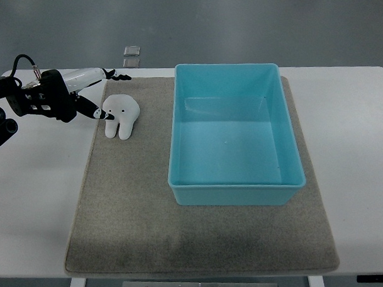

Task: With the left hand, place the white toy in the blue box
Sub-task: 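Lower the left hand onto the tooth toy and close fingers around it, then lift the tooth toy with the left hand over the blue box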

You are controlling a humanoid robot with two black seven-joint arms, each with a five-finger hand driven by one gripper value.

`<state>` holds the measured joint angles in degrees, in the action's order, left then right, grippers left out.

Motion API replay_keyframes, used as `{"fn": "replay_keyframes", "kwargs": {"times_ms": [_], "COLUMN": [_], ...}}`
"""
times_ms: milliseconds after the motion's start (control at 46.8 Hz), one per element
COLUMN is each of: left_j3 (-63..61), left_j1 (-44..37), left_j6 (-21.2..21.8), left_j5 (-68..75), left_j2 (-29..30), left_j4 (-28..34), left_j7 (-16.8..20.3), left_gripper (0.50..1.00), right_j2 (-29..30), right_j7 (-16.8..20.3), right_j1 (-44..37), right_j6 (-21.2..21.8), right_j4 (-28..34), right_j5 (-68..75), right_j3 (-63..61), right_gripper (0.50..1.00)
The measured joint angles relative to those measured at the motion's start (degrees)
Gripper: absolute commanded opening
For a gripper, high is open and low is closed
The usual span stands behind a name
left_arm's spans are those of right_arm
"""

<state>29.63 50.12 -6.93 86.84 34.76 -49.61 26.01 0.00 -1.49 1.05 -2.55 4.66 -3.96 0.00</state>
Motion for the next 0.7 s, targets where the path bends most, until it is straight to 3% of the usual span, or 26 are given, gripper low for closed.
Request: {"fn": "replay_keyframes", "kwargs": {"times_ms": [342,491,619,705], "left_j3": [-4.12,-4.2,-4.73,-5.11], "left_j1": [0.13,0.14,0.16,0.26], "left_j6": [3.04,3.07,3.1,3.26], "left_j5": [0.02,0.08,0.16,0.23], "left_j2": [-1.85,-2.1,-2.67,-2.69], "left_j4": [0.94,2.02,2.49,2.5], "left_j7": [0.03,0.06,0.08,0.05], "left_gripper": [0.849,0.812,0.746,0.737], "right_j2": [0.0,0.0,0.0,0.0], "right_j7": [0.0,0.0,0.0,0.0], "right_j1": [0.01,0.01,0.04,0.02], "right_j6": [0.0,0.0,0.0,0.0], "right_j4": [0.0,0.0,0.0,0.0], "right_j5": [0.0,0.0,0.0,0.0], "right_j3": [0.0,0.0,0.0,0.0], "right_gripper": [0.936,0.936,0.936,0.936]}}
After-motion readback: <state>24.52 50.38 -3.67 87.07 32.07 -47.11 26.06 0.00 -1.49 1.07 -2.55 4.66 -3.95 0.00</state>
